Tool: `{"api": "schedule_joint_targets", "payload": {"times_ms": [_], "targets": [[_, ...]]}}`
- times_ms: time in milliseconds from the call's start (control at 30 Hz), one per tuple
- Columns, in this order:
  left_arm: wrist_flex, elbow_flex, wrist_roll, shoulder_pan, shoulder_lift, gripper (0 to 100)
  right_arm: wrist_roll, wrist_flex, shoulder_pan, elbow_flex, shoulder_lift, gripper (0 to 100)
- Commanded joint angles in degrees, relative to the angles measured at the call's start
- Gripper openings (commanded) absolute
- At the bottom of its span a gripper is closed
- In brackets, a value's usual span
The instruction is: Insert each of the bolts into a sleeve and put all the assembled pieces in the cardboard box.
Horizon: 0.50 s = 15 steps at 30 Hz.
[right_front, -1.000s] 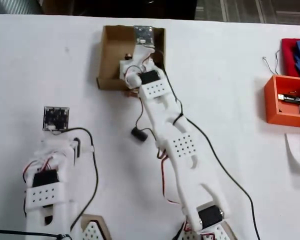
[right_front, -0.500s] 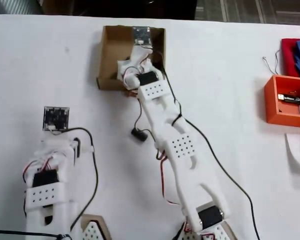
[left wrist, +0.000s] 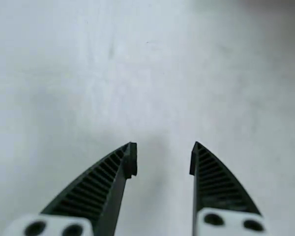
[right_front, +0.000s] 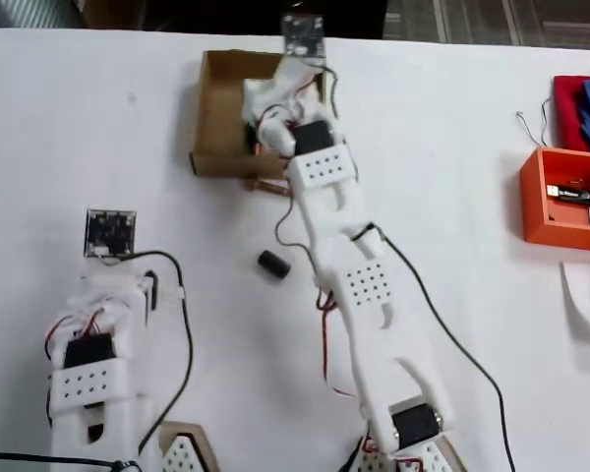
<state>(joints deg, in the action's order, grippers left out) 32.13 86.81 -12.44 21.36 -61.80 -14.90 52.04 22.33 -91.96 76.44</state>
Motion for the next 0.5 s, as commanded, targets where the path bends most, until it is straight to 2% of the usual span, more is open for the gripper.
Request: {"api": "schedule_joint_targets", "payload": {"times_ms": [0,100,233,367,467], "targets": [[-1.1,-0.2,-0.4,-0.5,-0.1,20,-0.5,-4.0,-2.7,0.0,-4.3,5.7],[-1.1,-0.2,-0.4,-0.5,-0.1,20,-0.5,-8.6,-4.4,4.0,-2.2,2.1],[-1.1,-0.2,-0.4,-0.5,-0.1,20,-0.6,-4.9,-4.4,3.7,-1.8,1.9],[-1.1,-0.2,-0.4,-0.5,-0.1,20,-0.2,-5.8,-3.6,2.7,-1.5,2.0],[-1.1,-0.2,-0.4,-0.5,-0.1,20,-0.6,0.0,-3.4,1.8,-2.2,2.0]]}}
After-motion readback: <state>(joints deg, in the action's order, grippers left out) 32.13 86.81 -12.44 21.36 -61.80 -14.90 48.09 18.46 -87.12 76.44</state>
